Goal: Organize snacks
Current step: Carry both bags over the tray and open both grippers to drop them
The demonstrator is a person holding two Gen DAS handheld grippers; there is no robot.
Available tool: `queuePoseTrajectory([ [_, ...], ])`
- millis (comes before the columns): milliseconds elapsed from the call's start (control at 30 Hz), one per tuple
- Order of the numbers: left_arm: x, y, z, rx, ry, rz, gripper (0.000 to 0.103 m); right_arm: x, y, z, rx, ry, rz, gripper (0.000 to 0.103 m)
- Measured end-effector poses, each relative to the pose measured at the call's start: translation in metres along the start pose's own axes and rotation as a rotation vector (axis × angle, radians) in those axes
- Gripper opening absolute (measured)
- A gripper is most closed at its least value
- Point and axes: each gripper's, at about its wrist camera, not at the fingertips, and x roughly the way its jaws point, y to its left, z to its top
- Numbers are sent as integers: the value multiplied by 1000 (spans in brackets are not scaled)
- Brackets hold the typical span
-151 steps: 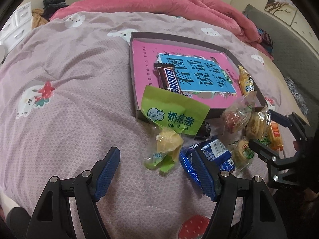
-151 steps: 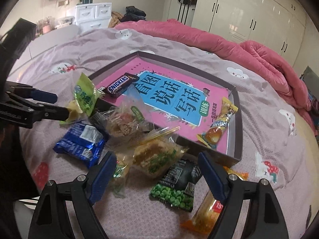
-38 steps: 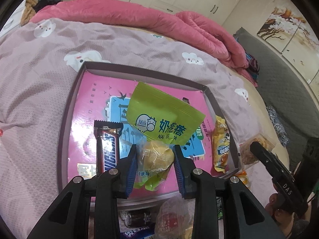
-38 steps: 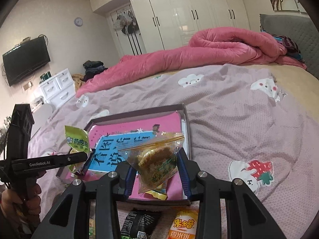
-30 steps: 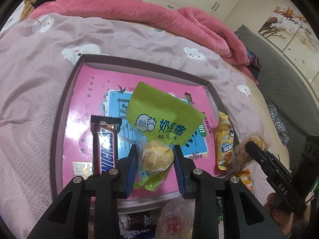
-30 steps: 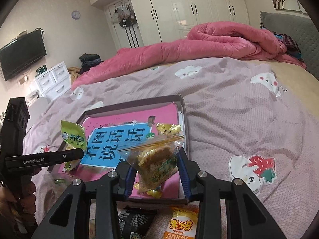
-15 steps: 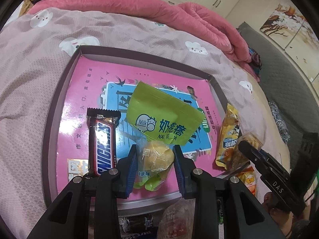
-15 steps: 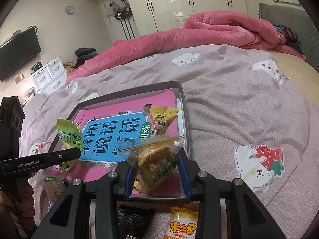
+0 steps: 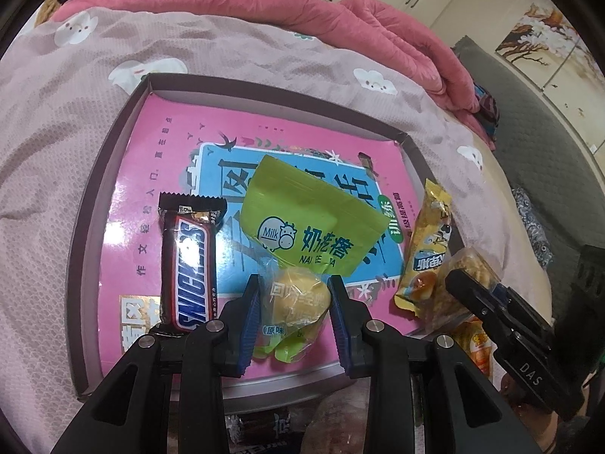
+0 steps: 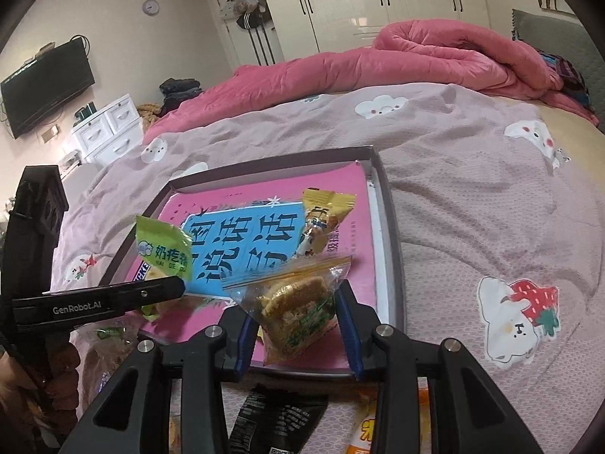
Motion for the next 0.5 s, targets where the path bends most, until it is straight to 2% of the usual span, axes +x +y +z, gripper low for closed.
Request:
queuePoseTrajectory([
  [500, -1, 4, 0, -17, -3, 1, 37, 2, -14, 1, 82, 17, -63, 43],
])
